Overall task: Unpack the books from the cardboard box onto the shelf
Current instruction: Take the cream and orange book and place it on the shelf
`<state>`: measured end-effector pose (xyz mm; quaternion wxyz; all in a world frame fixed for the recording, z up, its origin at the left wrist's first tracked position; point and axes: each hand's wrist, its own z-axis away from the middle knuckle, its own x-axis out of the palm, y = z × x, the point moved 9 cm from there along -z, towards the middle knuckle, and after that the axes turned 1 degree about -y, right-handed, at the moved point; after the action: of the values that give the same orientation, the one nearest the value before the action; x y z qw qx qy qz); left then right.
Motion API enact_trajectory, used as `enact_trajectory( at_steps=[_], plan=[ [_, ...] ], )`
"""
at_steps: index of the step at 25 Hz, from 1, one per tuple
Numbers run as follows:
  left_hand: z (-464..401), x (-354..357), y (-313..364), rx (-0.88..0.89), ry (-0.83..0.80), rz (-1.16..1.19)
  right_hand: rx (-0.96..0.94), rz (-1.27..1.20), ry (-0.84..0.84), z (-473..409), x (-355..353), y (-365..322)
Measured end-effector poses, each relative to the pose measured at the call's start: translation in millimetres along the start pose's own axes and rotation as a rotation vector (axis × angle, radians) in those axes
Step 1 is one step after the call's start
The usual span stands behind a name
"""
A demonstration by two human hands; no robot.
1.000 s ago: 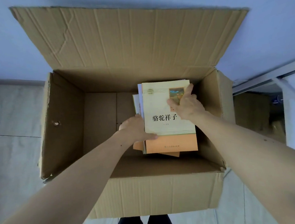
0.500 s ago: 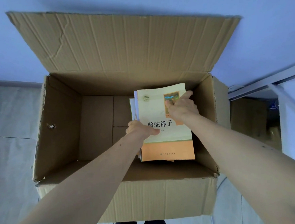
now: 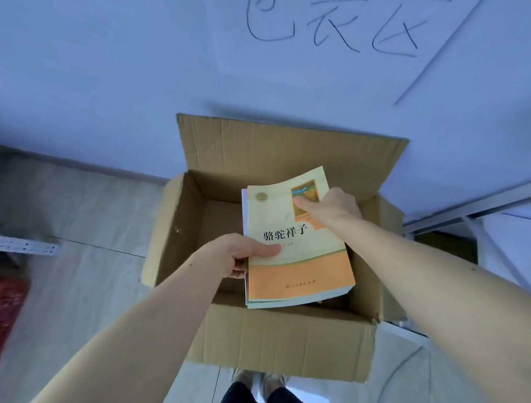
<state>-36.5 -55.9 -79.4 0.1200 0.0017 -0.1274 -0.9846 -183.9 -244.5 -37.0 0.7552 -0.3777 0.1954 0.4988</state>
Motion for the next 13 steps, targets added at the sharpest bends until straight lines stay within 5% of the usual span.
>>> enact_trajectory(
  at_steps=[6, 13],
  plan=[
    [157, -102, 4, 0.22, 0.032, 0.096, -0.177, -0.235, -0.176, 112, 1, -147],
    [353, -266, -72, 0.623, 0.403, 0.251, -0.633, -0.217, -0.338, 319, 47, -358]
  ],
)
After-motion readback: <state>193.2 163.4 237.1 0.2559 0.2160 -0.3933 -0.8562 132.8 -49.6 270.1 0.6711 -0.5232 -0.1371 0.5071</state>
